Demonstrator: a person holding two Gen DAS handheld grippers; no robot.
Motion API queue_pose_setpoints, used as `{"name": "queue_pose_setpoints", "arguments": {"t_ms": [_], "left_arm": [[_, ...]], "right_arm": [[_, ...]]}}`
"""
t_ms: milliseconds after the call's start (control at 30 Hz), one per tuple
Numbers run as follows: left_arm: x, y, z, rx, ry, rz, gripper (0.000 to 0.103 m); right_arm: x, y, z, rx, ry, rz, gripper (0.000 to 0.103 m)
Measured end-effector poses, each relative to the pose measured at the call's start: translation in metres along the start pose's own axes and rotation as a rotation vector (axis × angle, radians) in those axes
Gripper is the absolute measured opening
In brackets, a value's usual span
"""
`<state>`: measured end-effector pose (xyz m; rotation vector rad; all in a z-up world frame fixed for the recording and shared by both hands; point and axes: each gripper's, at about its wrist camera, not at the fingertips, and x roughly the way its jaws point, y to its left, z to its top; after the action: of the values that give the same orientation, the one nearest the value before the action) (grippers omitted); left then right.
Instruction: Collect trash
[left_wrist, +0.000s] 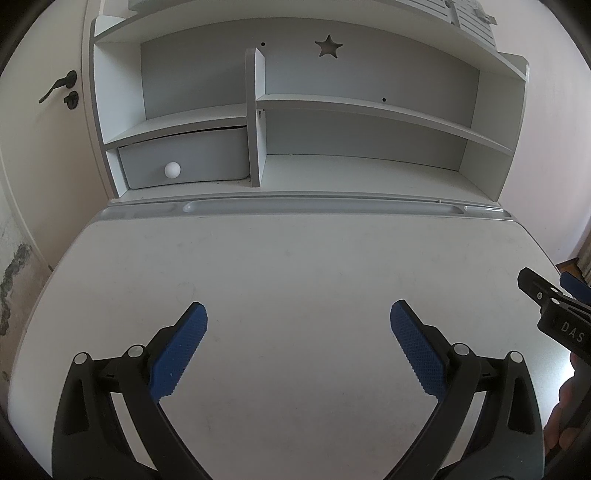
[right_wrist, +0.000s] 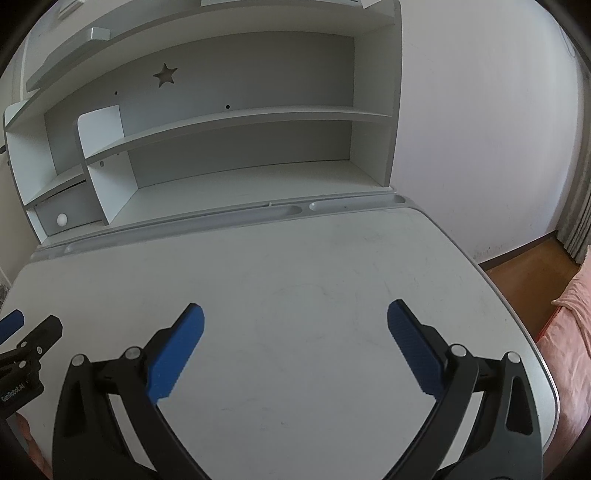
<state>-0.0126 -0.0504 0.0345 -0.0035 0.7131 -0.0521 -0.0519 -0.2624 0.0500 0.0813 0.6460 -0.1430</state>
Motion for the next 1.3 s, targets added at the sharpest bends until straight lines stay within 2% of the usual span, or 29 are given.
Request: {"name": "queue_pose_setpoints", "arguments": {"t_ms": [600, 767, 833, 1033, 1300], "left_arm": [[-0.002, 0.000, -0.001, 0.002, -0.009, -0.001, 0.096], [-0.012, 0.008, -0.005, -0.078, -0.034, 0.044, 0.096], [-0.013, 0.012, -0.005, -0.100, -0.046, 0.040, 0.096], [-0.003, 0.013, -0.002, -0.064, 0.006, 0.059, 0.096], [-0.002, 0.001, -0.004, 0.010, 0.016, 0.061, 0.096]], "right_arm": [[0.001, -0.001, -0.001, 0.002, 0.007, -0.002, 0.096], [0.007, 0.000, 0.000, -0.004, 0.034, -0.005, 0.096], [0.009, -0.001, 0.000, -0.001, 0.049, -0.004, 0.096], [0.009, -0.001, 0.000, 0.005, 0.054, -0.007, 0.096], [0.009, -0.001, 0.001, 0.005, 0.056, 0.002, 0.096]]}}
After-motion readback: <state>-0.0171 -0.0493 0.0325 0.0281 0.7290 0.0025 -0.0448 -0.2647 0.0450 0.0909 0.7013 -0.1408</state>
